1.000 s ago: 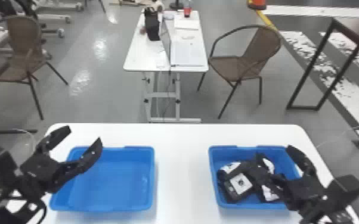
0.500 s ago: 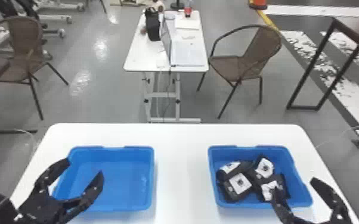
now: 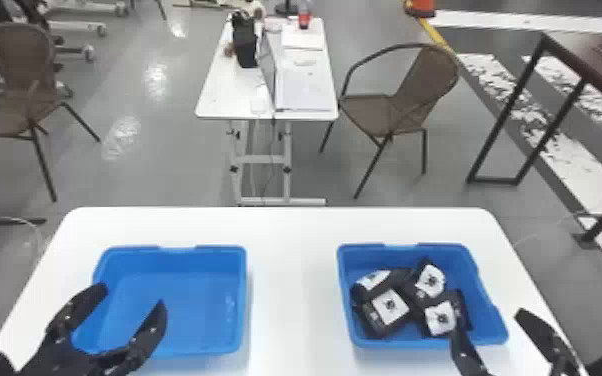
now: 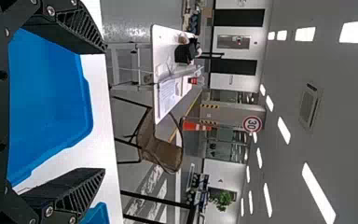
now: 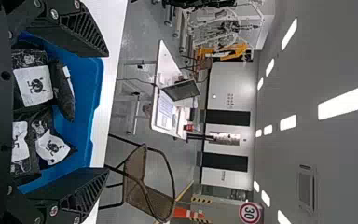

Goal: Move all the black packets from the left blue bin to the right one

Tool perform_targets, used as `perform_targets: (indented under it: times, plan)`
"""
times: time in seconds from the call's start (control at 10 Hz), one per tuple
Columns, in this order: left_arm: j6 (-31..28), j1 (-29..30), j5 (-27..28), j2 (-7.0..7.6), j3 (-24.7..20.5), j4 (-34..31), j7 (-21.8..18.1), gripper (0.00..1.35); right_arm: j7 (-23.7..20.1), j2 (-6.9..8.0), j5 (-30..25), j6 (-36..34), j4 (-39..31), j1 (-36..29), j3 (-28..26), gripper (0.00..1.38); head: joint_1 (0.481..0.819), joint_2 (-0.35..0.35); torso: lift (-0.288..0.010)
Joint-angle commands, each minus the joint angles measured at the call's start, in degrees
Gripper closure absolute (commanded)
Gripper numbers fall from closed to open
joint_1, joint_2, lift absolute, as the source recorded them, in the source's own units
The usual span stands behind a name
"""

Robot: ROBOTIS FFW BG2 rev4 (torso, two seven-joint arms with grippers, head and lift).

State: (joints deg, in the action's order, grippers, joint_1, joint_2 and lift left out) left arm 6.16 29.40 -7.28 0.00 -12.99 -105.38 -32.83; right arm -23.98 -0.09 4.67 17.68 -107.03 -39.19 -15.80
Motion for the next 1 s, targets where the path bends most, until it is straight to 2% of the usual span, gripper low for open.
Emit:
perform_targets:
  times: [0.0,0.9]
  plan:
    - [-0.53,-0.22,-0.37,-0.15,0.33,-0.09,0.13,0.14,-0.01,0.14,0.07,-0.46,0.07,-0.01,-0.02,0.15,0.695,-0.081,0.000]
    - [-2.73,-0.66,-1.07,-0.15,1.12,-0.09,0.22,0.14,-0.10,0.14,0.95,-1.60,0.33,0.17,0.06,0.15,0.695,-0.093,0.000]
